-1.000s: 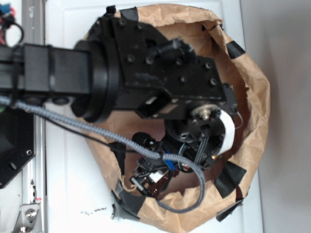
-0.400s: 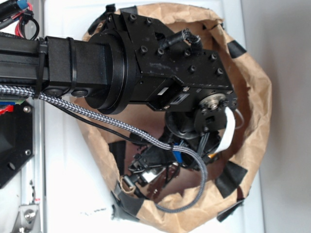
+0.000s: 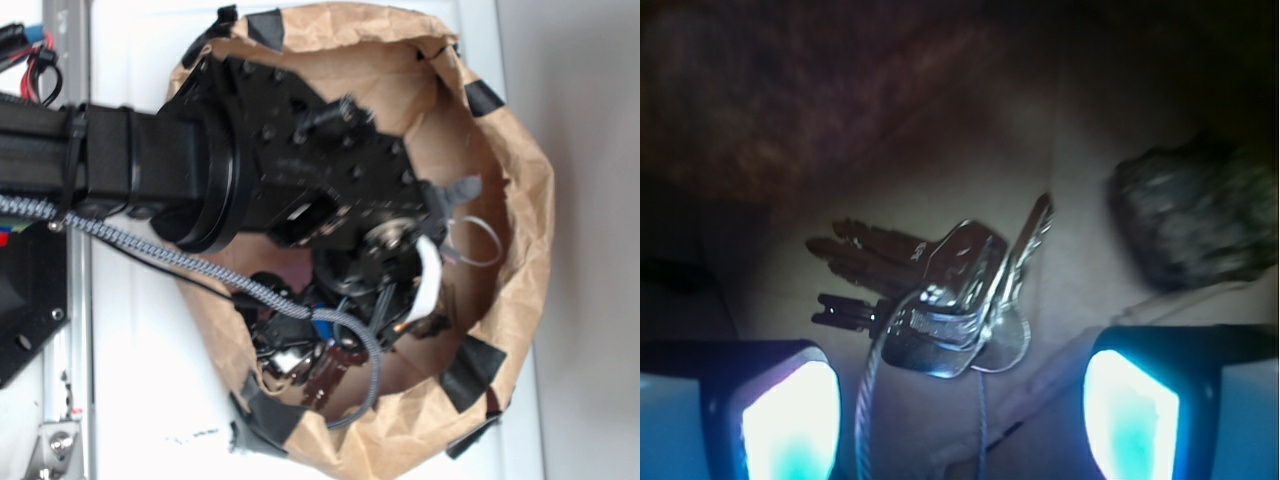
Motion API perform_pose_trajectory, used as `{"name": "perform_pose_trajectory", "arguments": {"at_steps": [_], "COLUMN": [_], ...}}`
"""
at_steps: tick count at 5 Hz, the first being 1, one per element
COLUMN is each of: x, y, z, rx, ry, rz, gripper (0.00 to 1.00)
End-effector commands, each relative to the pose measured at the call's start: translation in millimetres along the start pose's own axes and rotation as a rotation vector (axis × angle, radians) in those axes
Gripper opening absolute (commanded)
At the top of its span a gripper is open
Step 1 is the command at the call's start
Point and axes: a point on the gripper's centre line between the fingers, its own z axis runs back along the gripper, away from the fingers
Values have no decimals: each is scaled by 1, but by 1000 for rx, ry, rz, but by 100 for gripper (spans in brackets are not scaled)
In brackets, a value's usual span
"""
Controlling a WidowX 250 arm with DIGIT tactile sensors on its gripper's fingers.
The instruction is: Grab the silver keys.
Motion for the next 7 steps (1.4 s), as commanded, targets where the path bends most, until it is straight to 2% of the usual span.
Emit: {"name": "perform_pose_trajectory", "arguments": {"at_steps": [1, 2, 3, 4, 5, 6, 7], "x": [4, 6, 7, -3, -14, -23, -21], "y": [3, 5, 7, -1, -13, -20, -21], "z": [8, 15, 34, 84, 119, 151, 147], "rx": [38, 25, 43, 34, 148, 183, 156], "ry": [-17, -19, -14, -60, -92, -128, -79], "rz": [-50, -44, -6, 79, 134, 231, 229], "gripper": [0, 0, 0, 0, 0, 0, 100]}}
